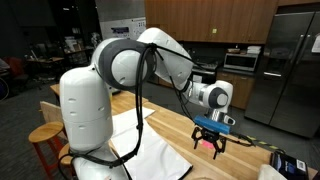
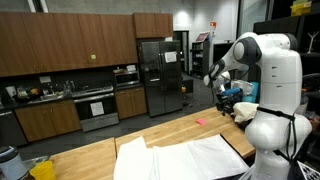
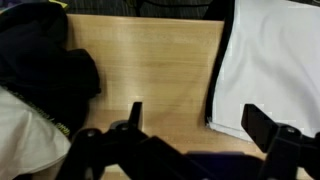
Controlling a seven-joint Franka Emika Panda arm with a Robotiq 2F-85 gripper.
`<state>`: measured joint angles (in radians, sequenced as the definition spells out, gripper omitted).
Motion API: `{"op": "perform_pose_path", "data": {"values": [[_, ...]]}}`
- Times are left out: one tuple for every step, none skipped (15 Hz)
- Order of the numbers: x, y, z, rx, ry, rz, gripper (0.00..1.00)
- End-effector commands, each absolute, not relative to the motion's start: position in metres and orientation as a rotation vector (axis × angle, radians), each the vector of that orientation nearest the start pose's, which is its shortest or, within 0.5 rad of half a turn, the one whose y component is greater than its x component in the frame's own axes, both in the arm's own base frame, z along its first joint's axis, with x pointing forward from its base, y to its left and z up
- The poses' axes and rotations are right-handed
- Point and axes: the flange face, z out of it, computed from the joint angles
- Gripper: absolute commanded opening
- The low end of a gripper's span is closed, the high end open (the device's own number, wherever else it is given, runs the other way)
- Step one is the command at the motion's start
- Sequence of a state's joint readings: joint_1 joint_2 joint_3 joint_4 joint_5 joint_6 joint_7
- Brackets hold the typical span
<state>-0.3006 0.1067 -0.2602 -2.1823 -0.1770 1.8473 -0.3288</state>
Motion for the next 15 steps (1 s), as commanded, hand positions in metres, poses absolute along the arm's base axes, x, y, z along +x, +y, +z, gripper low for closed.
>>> {"op": "perform_pose_path", "data": {"values": [[0.37,-0.263,0.294,-2.961,0.317,0.603,1.0],[0.363,-0.263,0.285,-2.947,0.361,0.545,1.0],[0.358,-0.264,0.278,-2.937,0.401,0.491,1.0],[0.355,-0.264,0.271,-2.932,0.434,0.447,1.0],[0.354,-0.266,0.264,-2.938,0.44,0.427,1.0],[0.355,-0.267,0.257,-2.937,0.466,0.493,1.0],[0.36,-0.266,0.258,-2.938,0.427,0.507,1.0],[0.357,-0.266,0.255,-2.934,0.436,0.514,1.0],[0.356,-0.266,0.254,-2.933,0.438,0.517,1.0],[0.357,-0.266,0.254,-2.933,0.44,0.517,1.0],[0.357,-0.266,0.254,-2.933,0.44,0.517,1.0],[0.357,-0.266,0.254,-2.933,0.44,0.516,1.0],[0.357,-0.266,0.254,-2.933,0.44,0.516,1.0],[0.357,-0.266,0.254,-2.933,0.441,0.516,1.0],[0.357,-0.266,0.254,-2.933,0.441,0.516,1.0]]}}
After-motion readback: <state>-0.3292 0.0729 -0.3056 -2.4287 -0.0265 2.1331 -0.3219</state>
